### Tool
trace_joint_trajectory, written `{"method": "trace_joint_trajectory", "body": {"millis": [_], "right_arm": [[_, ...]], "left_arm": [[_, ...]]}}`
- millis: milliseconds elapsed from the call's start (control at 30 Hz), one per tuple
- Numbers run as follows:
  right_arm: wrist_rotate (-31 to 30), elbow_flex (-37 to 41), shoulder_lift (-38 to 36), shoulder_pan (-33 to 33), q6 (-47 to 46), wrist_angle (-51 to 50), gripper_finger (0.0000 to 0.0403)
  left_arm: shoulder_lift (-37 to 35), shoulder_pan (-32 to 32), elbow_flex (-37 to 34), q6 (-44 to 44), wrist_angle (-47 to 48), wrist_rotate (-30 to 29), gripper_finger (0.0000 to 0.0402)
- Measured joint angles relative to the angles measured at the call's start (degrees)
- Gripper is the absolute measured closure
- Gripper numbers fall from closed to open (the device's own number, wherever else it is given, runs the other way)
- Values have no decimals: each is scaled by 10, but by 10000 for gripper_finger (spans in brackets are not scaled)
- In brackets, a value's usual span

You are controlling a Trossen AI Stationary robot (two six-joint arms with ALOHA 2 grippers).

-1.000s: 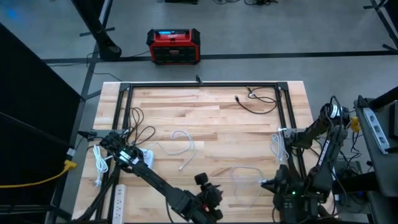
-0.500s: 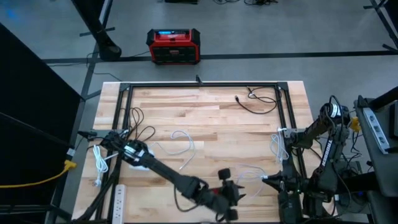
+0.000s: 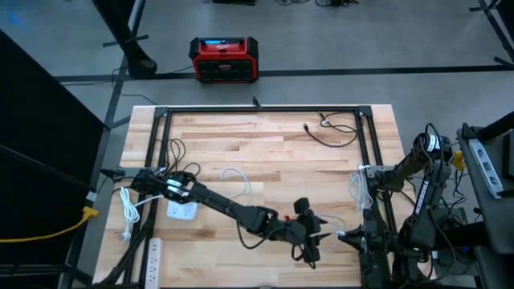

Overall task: Insert USB
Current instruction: Insert the purple charger cable into the black outlet extension

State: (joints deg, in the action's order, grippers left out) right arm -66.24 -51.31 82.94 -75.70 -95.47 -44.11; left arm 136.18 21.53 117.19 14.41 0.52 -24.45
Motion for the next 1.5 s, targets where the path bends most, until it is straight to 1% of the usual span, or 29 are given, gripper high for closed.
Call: {"method": "trace_joint_trajectory", "body": {"millis": [167, 300, 367, 467, 600, 733, 800, 933, 1067, 1133, 1367, 1500], "right_arm": [[2, 0, 0, 3, 46, 26, 388], [4, 0, 0, 7, 52, 27, 388], [6, 0, 0, 11, 56, 27, 388], [6, 0, 0, 18, 66, 28, 388], [7, 0, 0, 26, 82, 30, 388], [7, 0, 0, 26, 89, 31, 388], [7, 0, 0, 26, 92, 33, 388], [7, 0, 0, 26, 108, 47, 388], [8, 0, 0, 26, 158, 84, 388], [8, 0, 0, 26, 185, 102, 388], [8, 0, 0, 26, 205, 110, 388], [27, 0, 0, 26, 207, 110, 388]], "left_arm": [[0, -1, 0, -21, -37, 10, 211], [0, -1, 0, -35, -83, 57, 199], [0, -1, 0, -37, -100, 76, 196], [0, -1, 0, -37, -107, 80, 197], [0, -1, 0, -36, -107, 80, 208], [0, -1, 0, -36, -108, 79, 230], [0, -1, 0, -36, -108, 70, 249], [0, -2, 0, -35, -108, 64, 306], [0, -4, 0, -34, -108, 57, 373], [0, -4, 0, -34, -108, 55, 393], [0, -4, 0, -34, -108, 54, 400], [0, -1, 0, -36, -105, 54, 401]]}}
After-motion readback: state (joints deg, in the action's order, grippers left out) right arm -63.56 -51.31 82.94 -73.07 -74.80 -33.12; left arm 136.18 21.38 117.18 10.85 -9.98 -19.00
